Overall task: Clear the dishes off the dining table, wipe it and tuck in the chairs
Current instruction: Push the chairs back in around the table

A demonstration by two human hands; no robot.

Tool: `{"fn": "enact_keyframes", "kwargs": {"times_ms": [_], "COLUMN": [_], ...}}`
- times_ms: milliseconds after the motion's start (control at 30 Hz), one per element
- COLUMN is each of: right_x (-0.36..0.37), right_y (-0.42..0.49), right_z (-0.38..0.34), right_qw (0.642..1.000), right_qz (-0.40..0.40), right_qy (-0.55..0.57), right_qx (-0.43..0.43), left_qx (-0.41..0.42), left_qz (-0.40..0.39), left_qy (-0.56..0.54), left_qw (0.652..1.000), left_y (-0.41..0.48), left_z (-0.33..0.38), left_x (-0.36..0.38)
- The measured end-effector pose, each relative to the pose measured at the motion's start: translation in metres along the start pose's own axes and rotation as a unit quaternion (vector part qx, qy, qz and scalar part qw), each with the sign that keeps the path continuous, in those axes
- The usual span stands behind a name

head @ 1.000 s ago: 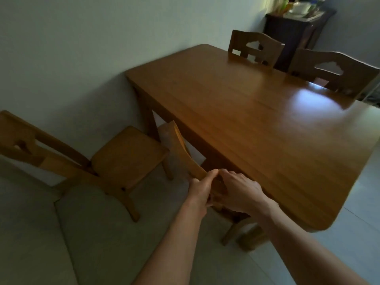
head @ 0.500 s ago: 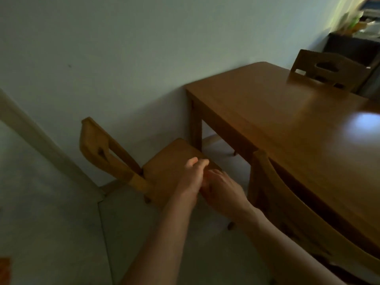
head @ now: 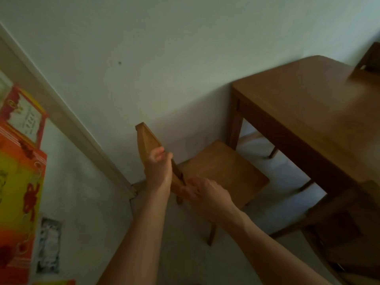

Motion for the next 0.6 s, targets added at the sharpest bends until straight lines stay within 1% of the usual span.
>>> {"fn": "enact_keyframes", "kwargs": {"times_ms": [100, 200, 233, 300, 400, 467, 600], "right_x": [0.021, 0.031, 0.034, 0.037, 0.036, 0.033, 0.03], "right_y": [0.009, 0.011, 0.013, 0.015, 0.018, 0.018, 0.017], "right_z": [-0.007, -0.006, -0.004, 0.0, 0.008, 0.011, 0.013], "right_qw": [0.996, 0.989, 0.987, 0.984, 0.981, 0.981, 0.979], "right_qz": [-0.055, -0.07, -0.069, -0.063, -0.058, -0.066, -0.072], "right_qy": [-0.069, -0.128, -0.142, -0.166, -0.179, -0.178, -0.189], "right_qx": [0.008, 0.015, 0.017, 0.027, 0.041, 0.041, 0.03], "left_qx": [-0.023, -0.052, -0.083, -0.163, -0.288, -0.316, -0.3], "left_qz": [0.046, 0.07, 0.06, 0.009, -0.08, -0.108, -0.091], "left_qy": [0.043, 0.103, 0.102, 0.062, -0.031, -0.055, -0.038], "left_qw": [0.998, 0.991, 0.989, 0.985, 0.954, 0.941, 0.949], "left_y": [0.021, 0.037, 0.039, 0.039, 0.03, 0.029, 0.031], "left_z": [-0.017, -0.035, -0.041, -0.054, -0.067, -0.072, -0.073], "left_x": [-0.021, -0.03, -0.028, -0.019, -0.002, 0.005, 0.006]}}
Point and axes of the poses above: each hand's wrist, its own y-axis towards the middle knuckle, its own x-axis out of the palm, z = x × y, the point moved 6 cm from there along y, towards the middle knuckle, and after that the axes turned 2 degrees about z, right-handed, at the moved point
